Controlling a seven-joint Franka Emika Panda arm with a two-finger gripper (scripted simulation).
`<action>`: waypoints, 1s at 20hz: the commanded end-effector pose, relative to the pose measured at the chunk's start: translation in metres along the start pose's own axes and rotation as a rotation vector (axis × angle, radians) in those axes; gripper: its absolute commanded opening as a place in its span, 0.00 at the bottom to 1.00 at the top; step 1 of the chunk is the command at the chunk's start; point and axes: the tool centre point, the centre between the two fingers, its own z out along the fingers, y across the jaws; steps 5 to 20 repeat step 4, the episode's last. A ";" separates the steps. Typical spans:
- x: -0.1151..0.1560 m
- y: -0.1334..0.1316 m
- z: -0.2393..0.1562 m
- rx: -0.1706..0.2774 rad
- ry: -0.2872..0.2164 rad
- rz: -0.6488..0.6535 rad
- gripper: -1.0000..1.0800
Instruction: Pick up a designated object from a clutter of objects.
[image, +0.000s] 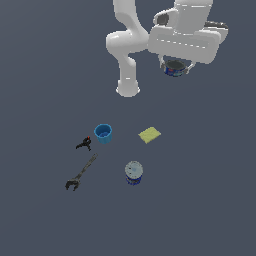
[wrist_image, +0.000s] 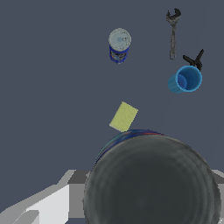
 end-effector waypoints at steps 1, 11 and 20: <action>-0.001 0.001 -0.006 0.000 0.000 0.000 0.00; -0.001 0.002 -0.008 0.000 0.000 0.000 0.00; -0.001 0.002 -0.008 0.000 0.000 0.000 0.00</action>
